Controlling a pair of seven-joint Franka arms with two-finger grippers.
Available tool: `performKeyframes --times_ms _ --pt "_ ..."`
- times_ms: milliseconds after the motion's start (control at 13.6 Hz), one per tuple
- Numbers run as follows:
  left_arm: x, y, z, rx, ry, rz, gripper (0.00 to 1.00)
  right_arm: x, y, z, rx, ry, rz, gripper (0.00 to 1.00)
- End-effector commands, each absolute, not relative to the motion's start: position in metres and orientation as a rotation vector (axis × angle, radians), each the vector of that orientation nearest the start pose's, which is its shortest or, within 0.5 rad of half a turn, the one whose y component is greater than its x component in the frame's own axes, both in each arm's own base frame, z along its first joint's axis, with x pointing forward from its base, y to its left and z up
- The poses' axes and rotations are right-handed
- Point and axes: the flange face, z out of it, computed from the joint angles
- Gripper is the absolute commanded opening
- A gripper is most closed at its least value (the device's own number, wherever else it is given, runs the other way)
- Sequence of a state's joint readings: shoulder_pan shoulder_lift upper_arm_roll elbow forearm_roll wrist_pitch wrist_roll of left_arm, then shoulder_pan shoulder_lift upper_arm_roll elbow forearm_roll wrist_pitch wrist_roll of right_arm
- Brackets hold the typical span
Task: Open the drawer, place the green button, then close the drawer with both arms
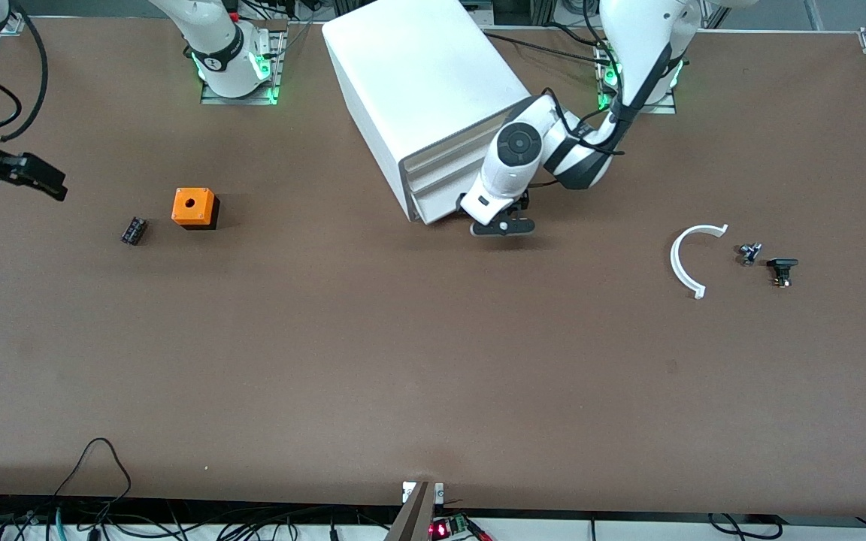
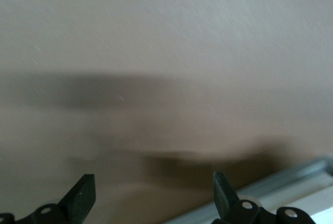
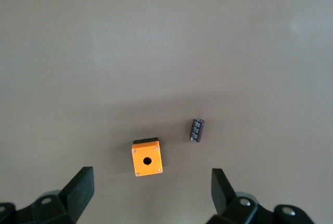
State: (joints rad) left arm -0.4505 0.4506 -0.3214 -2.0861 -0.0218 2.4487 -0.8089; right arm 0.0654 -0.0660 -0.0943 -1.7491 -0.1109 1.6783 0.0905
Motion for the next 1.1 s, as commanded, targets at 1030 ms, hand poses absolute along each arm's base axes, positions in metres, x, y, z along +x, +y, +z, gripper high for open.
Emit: performKeyframes --times_ms 1030 --pt "0.551 -0.258 0.409 -3.244 -0.404 -0.096 1.00 0.525 -0.039 0.588 -3.133 0.105 -0.061 1.00"
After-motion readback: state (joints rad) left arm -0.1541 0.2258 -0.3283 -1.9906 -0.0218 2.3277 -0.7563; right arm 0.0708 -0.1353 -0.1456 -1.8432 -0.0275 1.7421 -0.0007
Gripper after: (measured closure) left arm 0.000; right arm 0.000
